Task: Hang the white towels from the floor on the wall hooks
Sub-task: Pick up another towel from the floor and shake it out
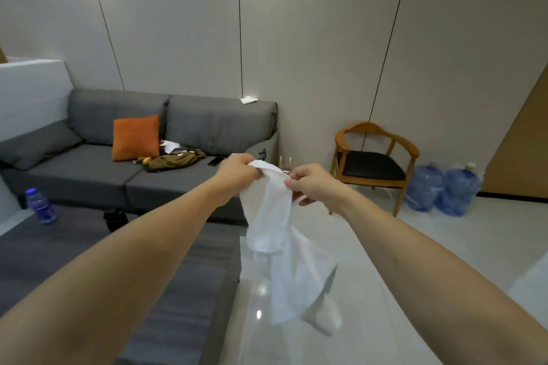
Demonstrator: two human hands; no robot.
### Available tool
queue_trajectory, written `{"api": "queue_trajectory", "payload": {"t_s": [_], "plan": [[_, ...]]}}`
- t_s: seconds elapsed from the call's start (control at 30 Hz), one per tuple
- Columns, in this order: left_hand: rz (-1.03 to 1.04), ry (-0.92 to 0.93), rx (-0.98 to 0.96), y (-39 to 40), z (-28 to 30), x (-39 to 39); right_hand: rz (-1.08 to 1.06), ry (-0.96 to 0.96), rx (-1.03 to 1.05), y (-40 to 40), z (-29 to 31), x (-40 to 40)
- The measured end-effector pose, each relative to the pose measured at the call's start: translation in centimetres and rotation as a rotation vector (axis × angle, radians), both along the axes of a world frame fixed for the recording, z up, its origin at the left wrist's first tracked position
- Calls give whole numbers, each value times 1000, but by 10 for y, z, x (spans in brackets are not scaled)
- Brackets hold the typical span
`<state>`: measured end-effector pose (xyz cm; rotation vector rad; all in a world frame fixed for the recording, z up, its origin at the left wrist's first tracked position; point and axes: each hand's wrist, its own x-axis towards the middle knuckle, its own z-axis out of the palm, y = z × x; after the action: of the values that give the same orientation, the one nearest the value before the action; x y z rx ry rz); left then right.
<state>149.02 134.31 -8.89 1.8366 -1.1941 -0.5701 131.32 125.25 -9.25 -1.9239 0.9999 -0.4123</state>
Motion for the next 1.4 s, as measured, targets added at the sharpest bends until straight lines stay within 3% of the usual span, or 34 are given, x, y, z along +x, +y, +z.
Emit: {"api": "queue_trajectory", "payload": {"t_s": [0.13, 0.27, 0.33, 0.47, 0.53, 0.67, 0.8, 1.03, 1.13, 1.23, 1.4], "plan": [[-301, 187, 88, -45, -6, 27, -126, -252, 59, -39, 7, 69], [-186, 242, -7, -89, -17, 58, -28, -320, -56, -84, 11, 123], [-27, 253, -79, -110, -23, 88, 127, -243, -85, -115, 8, 138], [341, 240, -274, -144, -24, 146, 381, 186, -283, -180, -3, 183], [377, 278, -282, -154, -16, 170, 383, 81, -235, -201, -2, 209], [178, 122, 1, -175, 3, 202, 426, -307, 48, -232, 25, 261], [339, 143, -64, -199, 13, 210, 552, -404, 198, -249, 40, 304], [884, 209, -257, -171, 30, 241, 847, -229, 165, -250, 11, 366], [878, 224, -229, -141, 39, 248, 820, -369, 157, -230, 12, 394], [747, 240, -180, -113, 40, 252, 929, -360, 167, -199, 22, 420], [1015, 30, -35, -53, 38, 273, 1235, -206, 2, -160, 24, 454]]}}
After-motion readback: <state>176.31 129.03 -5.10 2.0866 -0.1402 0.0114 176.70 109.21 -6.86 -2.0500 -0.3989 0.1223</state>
